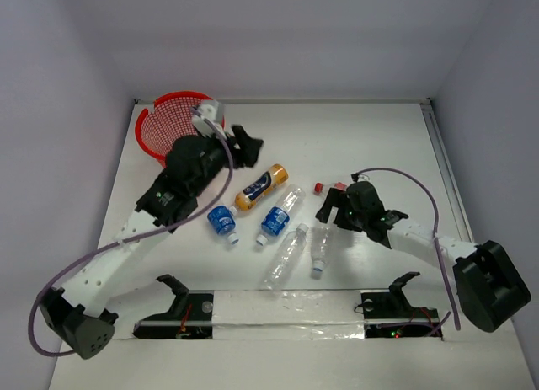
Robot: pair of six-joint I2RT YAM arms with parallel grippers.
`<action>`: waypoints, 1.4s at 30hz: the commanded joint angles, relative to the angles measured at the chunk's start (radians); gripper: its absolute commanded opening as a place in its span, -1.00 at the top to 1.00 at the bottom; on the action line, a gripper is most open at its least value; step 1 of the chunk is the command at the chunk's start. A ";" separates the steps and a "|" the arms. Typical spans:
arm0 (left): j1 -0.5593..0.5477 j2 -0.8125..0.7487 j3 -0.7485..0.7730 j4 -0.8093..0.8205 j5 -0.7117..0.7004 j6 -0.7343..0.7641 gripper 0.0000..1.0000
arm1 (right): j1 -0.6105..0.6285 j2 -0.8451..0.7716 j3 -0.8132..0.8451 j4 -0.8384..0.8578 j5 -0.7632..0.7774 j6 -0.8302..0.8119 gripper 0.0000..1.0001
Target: Put the plastic bottles in the bin
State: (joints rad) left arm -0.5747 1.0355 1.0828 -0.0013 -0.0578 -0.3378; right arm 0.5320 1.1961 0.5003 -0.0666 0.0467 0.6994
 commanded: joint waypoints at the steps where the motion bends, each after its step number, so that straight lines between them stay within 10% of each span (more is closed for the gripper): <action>1: -0.161 -0.025 -0.075 -0.209 0.027 -0.035 -0.29 | 0.010 0.023 0.032 0.037 0.022 0.008 -0.87; 15: -0.596 -0.035 -0.339 -0.269 -0.068 -0.306 -0.71 | 0.019 -0.024 0.040 -0.015 0.042 0.049 -0.15; 28: -0.614 0.078 -0.377 -0.171 -0.149 -0.297 -0.82 | 0.028 -0.408 0.323 -0.351 0.171 0.002 -0.06; 42: -0.614 0.216 -0.399 -0.005 -0.160 -0.293 -0.81 | 0.028 -0.126 0.874 -0.245 0.265 -0.141 -0.06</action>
State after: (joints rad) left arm -1.1835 1.2304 0.7029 -0.0742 -0.2173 -0.6338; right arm 0.5514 1.0214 1.2598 -0.3901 0.3107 0.5903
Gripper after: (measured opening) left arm 0.905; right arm 0.643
